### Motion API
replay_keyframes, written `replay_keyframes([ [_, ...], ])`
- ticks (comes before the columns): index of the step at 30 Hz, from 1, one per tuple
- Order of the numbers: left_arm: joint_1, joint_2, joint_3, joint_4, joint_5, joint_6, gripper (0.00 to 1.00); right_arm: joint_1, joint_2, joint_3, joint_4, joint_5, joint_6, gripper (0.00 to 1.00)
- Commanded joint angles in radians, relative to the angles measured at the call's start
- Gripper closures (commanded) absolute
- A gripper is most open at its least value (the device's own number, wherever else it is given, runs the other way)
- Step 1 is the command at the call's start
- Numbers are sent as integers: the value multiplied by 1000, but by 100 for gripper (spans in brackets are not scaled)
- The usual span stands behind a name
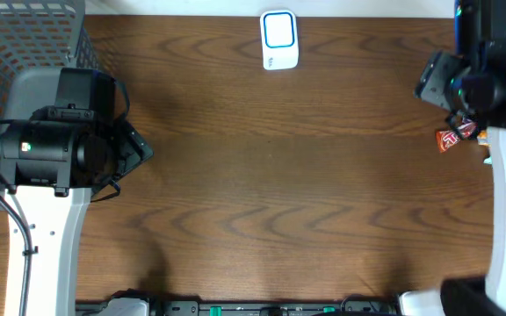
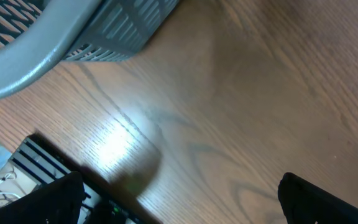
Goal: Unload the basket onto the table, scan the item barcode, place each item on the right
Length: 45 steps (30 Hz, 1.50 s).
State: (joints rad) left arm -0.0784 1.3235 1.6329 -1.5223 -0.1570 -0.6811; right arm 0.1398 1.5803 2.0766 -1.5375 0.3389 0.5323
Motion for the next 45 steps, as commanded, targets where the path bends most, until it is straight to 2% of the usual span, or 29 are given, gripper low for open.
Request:
replay_keyframes([
  [1,5,-11,0,-6,-12,-9,1,41,-123,-171,86,15,-14,27],
  [11,5,-11,0,-6,-12,-9,1,154,-558,-836,564,13,-53,20],
  [13,5,-11,0,-6,-12,-9,1,159,-618,-940,628,7,-63,5],
  [14,5,-11,0,-6,-12,-9,1,159,-644,-990,654,3,-63,1],
  [18,5,-11,0,-6,-12,-9,1,158,-686,-1101,674,3,-62,1],
  [25,5,-11,0,-6,-12,-9,1,158,-671,-1160,657,-4,-62,1],
  [45,5,-11,0,-6,-12,-9,1,158,-664,-1162,651,-12,-62,1],
])
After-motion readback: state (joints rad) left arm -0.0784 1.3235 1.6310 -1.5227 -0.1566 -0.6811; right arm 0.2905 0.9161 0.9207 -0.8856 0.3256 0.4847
